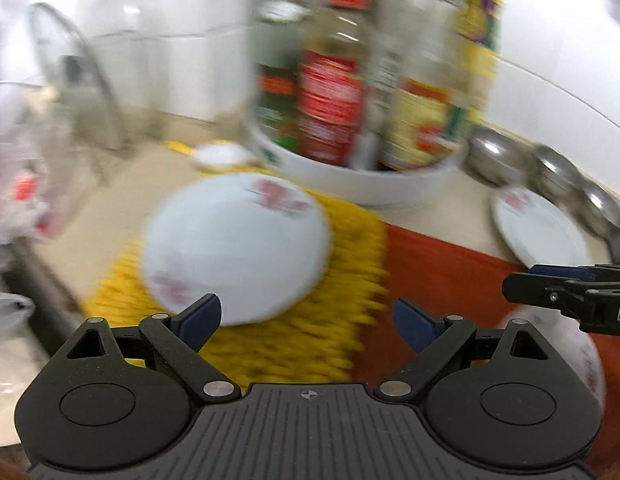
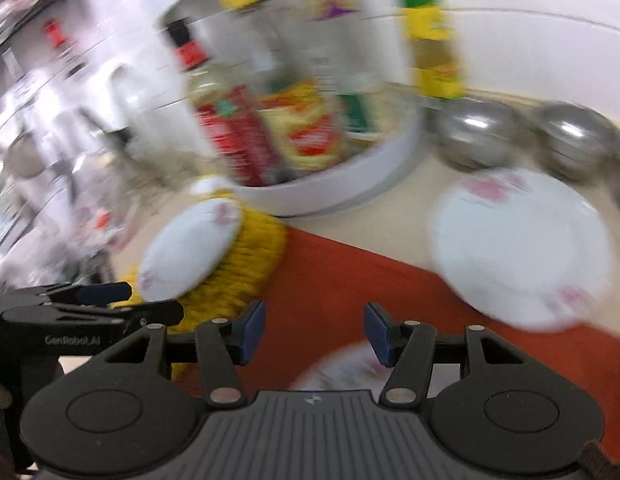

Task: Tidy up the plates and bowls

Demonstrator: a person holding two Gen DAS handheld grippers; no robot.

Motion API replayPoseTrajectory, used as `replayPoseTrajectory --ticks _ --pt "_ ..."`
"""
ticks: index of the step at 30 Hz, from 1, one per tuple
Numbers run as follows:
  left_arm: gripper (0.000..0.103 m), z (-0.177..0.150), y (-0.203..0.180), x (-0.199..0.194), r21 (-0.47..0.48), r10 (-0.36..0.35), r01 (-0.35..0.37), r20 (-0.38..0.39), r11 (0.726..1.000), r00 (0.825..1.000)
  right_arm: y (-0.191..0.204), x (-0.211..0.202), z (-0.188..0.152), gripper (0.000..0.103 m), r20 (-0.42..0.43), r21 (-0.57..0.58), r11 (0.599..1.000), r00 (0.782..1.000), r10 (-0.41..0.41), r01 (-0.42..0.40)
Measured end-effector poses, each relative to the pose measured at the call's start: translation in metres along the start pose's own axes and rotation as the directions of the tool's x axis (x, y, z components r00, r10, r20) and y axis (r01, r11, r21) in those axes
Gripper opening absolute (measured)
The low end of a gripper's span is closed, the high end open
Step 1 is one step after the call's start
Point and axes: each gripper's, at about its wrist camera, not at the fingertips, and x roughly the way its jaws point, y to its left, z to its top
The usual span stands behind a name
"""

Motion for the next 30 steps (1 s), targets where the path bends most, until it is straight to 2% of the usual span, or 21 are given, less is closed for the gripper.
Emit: replayPoseTrajectory --ticks 4,8,12,17,24,27,30 --pt "0.096 0.009 0.029 0.007 -0.019 0.078 -0.078 0.028 0.997 0.997 0.028 0.037 0.017 0.051 -0.035 -0.051 0.998 0.998 0.045 -0.046" --pt "0.096 0.022 0.062 0.032 -0.067 0.087 -0.087 0.003 0.994 0.996 0.048 0.071 0.03 0.051 -0.073 -0.044 0.997 0.996 0.055 -0.059" --pt "0.096 0.036 0.086 0.054 -0.08 0.061 -0.062 -0.012 0.995 0.998 0.06 0.096 0.038 0.051 -0.091 -0.03 0.998 0.994 0.053 -0.056" --pt "0.094 0.041 0.097 0.079 -0.05 0.024 -0.026 -0.032 0.998 0.999 0.065 0.129 0.044 0.051 -0.128 0.011 0.999 0.99 0.052 -0.051" --pt "0.088 0.045 0.115 0.11 -0.078 -0.077 0.071 -0.083 0.994 0.994 0.072 0.153 0.046 0.051 -0.156 0.02 0.997 0.985 0.073 -0.07" --pt "0.083 0.047 0.115 0.119 -0.075 -0.103 0.096 -0.103 0.993 0.989 0.071 0.163 0.048 0.051 -0.168 0.036 0.997 0.983 0.071 -0.066" --pt "0.083 0.049 0.116 0.127 -0.071 -0.114 0.106 -0.11 0.992 0.987 0.071 0.167 0.051 0.049 -0.169 0.035 0.997 0.983 0.076 -0.071"
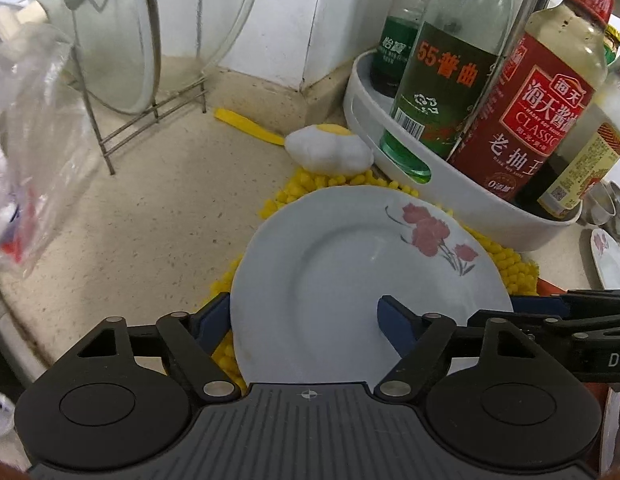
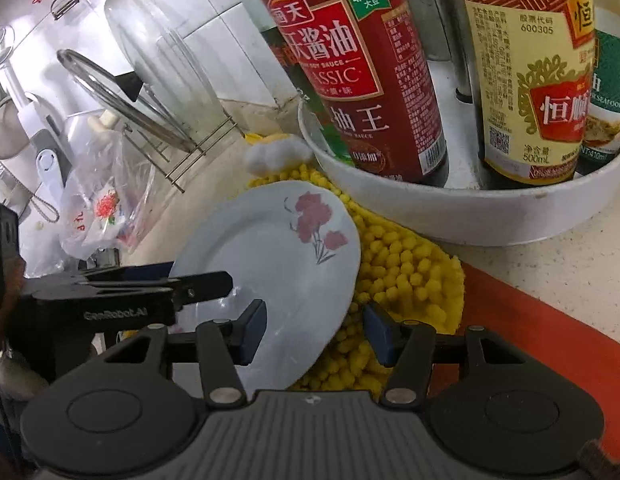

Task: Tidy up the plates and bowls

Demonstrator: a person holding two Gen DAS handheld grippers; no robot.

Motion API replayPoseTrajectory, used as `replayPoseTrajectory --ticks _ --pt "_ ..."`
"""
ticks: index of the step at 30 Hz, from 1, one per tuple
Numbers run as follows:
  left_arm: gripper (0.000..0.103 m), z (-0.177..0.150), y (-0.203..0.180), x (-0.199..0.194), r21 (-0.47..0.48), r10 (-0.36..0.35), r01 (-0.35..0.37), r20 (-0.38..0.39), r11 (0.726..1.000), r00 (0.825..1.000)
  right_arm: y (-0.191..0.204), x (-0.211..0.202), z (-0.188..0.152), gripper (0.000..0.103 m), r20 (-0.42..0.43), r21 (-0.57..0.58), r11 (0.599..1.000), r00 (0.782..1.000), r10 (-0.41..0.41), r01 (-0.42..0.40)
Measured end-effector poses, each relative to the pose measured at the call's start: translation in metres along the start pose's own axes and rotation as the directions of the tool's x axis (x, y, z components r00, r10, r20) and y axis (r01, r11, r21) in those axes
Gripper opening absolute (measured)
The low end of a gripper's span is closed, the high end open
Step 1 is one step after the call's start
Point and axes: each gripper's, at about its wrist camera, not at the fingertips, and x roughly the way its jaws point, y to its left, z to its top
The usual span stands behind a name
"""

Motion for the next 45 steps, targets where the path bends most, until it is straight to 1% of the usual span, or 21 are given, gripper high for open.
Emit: replayPoseTrajectory --ticks 4,7,9,11,13,15,20,22,25,27,29,31,34,36,38,41,43,45 --pt "0.086 0.004 0.002 0.004 -0.002 -0.029 0.029 -0.005 1.0 1.0 0.002 0.007 0.004 0.047 -0.004 -0.003 1.0 1.0 0.01 -0.011" --pt "0.086 0.005 0.0 0.003 0.006 -0.028 0.029 -0.013 1.0 1.0 0.007 0.006 0.004 0.047 0.0 -0.017 1.0 1.0 0.008 -0.008" --pt "0.087 0.005 0.003 0.004 0.006 -0.039 0.04 -0.01 0.999 0.999 0.006 0.004 0.002 0.047 0.011 -0.023 1.0 1.0 0.02 -0.02" --pt "0.09 0.005 0.002 0.005 0.019 -0.049 0.049 -0.008 0.999 0.999 0.003 0.01 0.003 0.047 -0.001 -0.036 0.999 1.0 0.022 -0.022" --pt "0.093 0.003 -0.003 0.007 0.044 -0.026 0.026 -0.011 0.999 1.0 0.003 0.013 0.006 0.046 -0.007 -0.026 0.999 1.0 0.02 -0.02" --pt "0.093 0.003 -0.006 0.006 0.043 -0.012 0.013 -0.008 0.999 1.0 0.007 0.013 0.006 0.046 -0.01 -0.05 0.999 1.0 0.001 -0.002" --pt "0.09 0.002 -0.004 -0.006 0.01 -0.033 0.033 -0.031 0.999 0.999 0.008 0.005 0.005 0.046 -0.013 -0.027 1.0 1.0 -0.003 0.003" --pt "0.09 -0.004 -0.008 -0.015 0.018 -0.038 0.039 -0.037 0.999 0.999 0.009 -0.001 0.004 0.046 -0.012 -0.014 1.0 1.0 0.003 -0.004" --pt "0.091 -0.013 -0.016 -0.02 0.035 -0.066 0.068 -0.059 0.997 0.996 0.007 -0.018 -0.004 0.046 -0.003 0.001 1.0 1.0 0.007 -0.007" --pt "0.088 -0.019 -0.02 -0.017 0.054 -0.079 0.082 -0.068 0.995 0.995 0.004 -0.019 -0.009 0.046 -0.029 -0.004 1.0 0.999 -0.027 0.027" --pt "0.088 -0.02 -0.023 -0.018 0.071 -0.082 0.086 -0.057 0.994 0.995 -0.003 -0.016 -0.013 0.046 -0.048 0.031 0.998 0.998 -0.051 0.053" --pt "0.089 -0.02 -0.021 -0.019 0.068 -0.086 0.09 -0.049 0.994 0.995 -0.005 -0.022 -0.016 0.045 -0.038 0.044 0.998 0.998 -0.041 0.042" --pt "0.089 -0.023 -0.014 -0.019 0.067 -0.066 0.069 -0.045 0.995 0.997 -0.004 -0.031 -0.02 0.045 -0.002 0.029 0.997 0.998 -0.071 0.071" --pt "0.089 -0.026 -0.013 -0.02 0.075 -0.052 0.055 -0.036 0.996 0.998 -0.006 -0.032 -0.023 0.046 -0.006 0.041 0.995 0.996 -0.091 0.091" --pt "0.09 -0.027 -0.016 -0.018 0.082 -0.055 0.056 -0.024 0.995 0.998 -0.002 -0.03 -0.026 0.046 -0.013 0.032 0.996 0.997 -0.078 0.078" --pt "0.094 -0.029 -0.025 -0.014 0.101 -0.088 0.09 -0.023 0.991 0.996 0.006 -0.024 -0.029 0.043 -0.009 0.012 0.995 0.995 -0.095 0.095" --pt "0.095 -0.03 -0.033 -0.014 0.125 -0.066 0.067 -0.01 0.99 0.998 0.006 -0.016 -0.029 0.04 -0.019 -0.005 0.993 0.993 -0.114 0.114" --pt "0.095 -0.029 -0.032 -0.015 0.109 -0.066 0.067 -0.013 0.992 0.998 0.003 -0.015 -0.026 0.038 -0.02 0.024 0.993 0.993 -0.112 0.113"
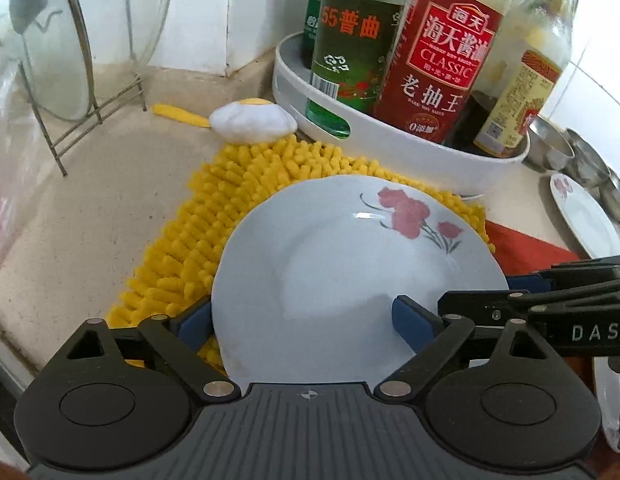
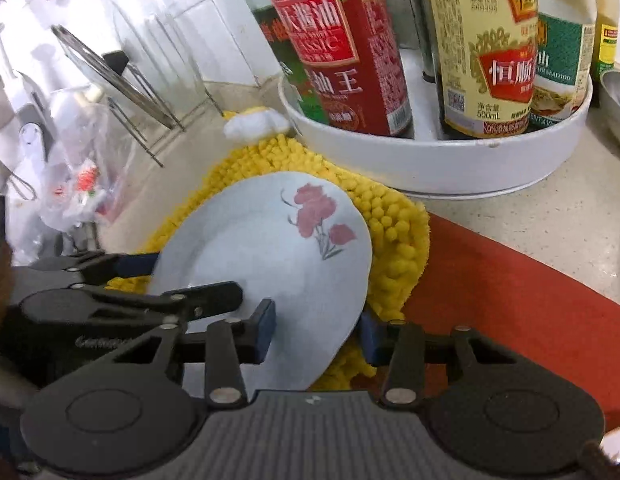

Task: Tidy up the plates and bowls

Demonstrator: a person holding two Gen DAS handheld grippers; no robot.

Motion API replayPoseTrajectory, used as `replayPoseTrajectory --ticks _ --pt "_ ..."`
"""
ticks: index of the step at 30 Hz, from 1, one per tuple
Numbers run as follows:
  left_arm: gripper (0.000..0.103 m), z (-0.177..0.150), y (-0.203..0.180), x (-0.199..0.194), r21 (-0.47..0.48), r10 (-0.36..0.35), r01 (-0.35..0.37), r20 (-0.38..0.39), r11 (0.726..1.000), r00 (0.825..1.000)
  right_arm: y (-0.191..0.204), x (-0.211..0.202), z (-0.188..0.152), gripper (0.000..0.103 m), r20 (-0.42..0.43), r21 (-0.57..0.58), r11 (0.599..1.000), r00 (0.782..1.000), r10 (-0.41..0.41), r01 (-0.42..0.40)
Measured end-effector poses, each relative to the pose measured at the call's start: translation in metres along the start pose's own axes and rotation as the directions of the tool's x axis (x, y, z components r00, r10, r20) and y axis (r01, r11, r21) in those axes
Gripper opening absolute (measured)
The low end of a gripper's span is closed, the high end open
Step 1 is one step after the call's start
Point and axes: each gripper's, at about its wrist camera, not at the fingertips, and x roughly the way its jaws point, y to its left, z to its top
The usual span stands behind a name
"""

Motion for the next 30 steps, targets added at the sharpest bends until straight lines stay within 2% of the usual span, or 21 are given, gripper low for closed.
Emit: replayPoseTrajectory --ticks 3,11,16,24,30 --pt "0.09 0.002 0.002 -0.008 -0.037 -0.002 0.002 0.004 0.999 1.0 0.003 -0.008 -0.001 0.036 0.018 -0.015 1.0 1.0 -0.013 0.013" --pt "0.09 0.004 -0.027 -0.03 -0.002 0.036 -0.036 0.047 0.999 0.998 -0.009 -0.035 -0.008 0.036 0.062 0.018 0.999 0.998 0.027 -0.028" --pt "0.09 0.007 -0.052 -0.034 0.033 0.026 -0.028 0.059 0.999 0.998 -0.022 -0.055 -0.015 0.036 0.089 0.043 0.999 0.996 0.02 -0.024" --pt "0.09 0.009 -0.097 -0.035 0.113 -0.036 0.029 0.066 0.993 0.997 -0.052 -0.092 -0.032 0.036 0.136 0.114 0.993 0.99 -0.034 0.019" --pt "0.09 0.009 -0.136 -0.035 0.189 -0.097 0.083 0.065 0.978 0.993 -0.071 -0.123 -0.05 0.036 0.173 0.17 0.984 0.981 -0.088 0.058"
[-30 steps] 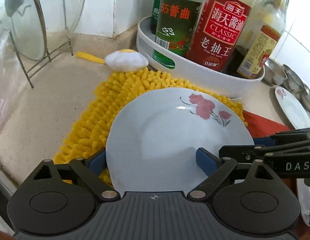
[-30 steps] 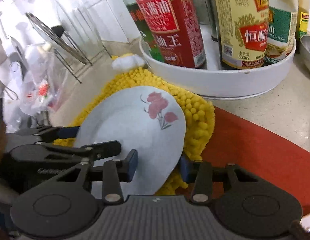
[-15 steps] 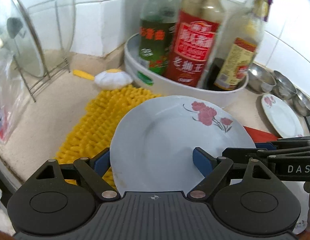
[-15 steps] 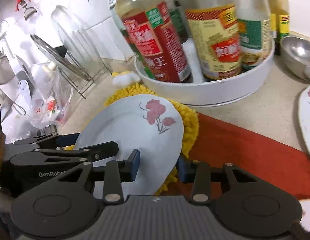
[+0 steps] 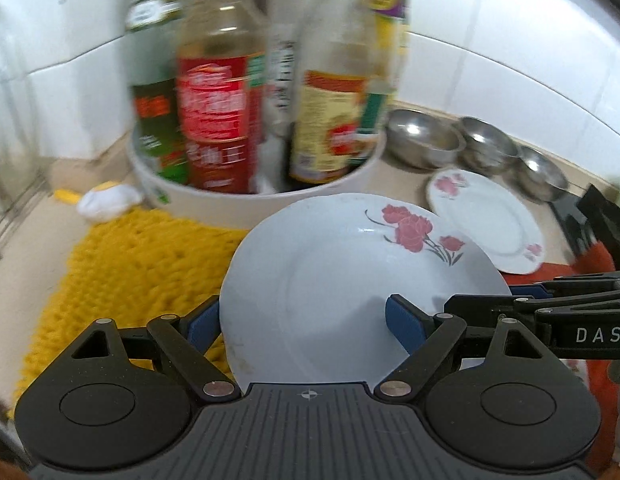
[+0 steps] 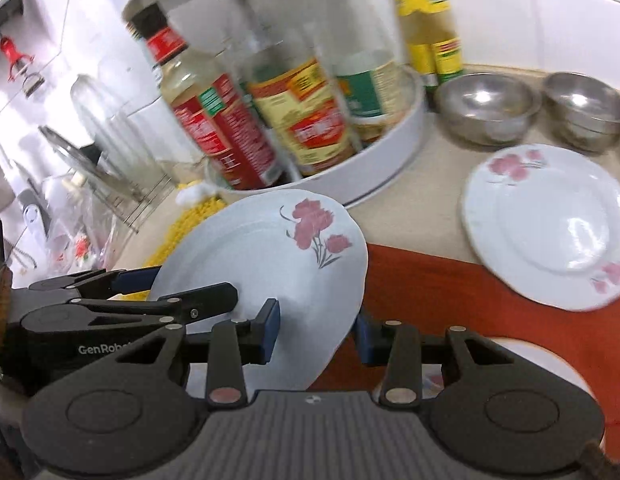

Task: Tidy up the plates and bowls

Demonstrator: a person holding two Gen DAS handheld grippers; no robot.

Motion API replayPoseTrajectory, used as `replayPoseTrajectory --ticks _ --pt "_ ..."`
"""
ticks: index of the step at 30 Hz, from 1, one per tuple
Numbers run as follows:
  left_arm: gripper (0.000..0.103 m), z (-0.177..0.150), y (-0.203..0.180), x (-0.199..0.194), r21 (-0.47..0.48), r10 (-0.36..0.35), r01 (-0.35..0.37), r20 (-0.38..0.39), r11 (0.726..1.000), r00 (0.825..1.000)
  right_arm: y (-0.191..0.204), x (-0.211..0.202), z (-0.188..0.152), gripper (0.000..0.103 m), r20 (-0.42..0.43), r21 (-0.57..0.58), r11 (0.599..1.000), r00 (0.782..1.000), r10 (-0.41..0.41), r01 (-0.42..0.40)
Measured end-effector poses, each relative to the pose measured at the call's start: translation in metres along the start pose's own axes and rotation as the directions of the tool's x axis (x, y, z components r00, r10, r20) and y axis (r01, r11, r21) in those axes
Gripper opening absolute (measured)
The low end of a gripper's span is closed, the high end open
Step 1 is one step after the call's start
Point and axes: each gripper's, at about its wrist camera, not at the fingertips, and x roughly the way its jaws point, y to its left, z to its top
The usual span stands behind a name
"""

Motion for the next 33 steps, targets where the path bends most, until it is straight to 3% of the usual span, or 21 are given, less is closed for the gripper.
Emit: replayPoseTrajectory --ticks 16,33 --pt "0.09 -0.016 -0.091 0.012 0.158 -0.157 0.165 -0.061 0.974 0.986 -0.062 -0.073 -0.048 0.036 0.04 0.156 0.977 0.987 -0.153 0.145" --pt "0.09 -0.048 -0.14 0.019 0.218 -0.192 0.22 -0.141 0.951 0.971 -0.101 -0.103 -0.089 0.036 0.009 0.227 0.948 0.973 -0.232 0.224"
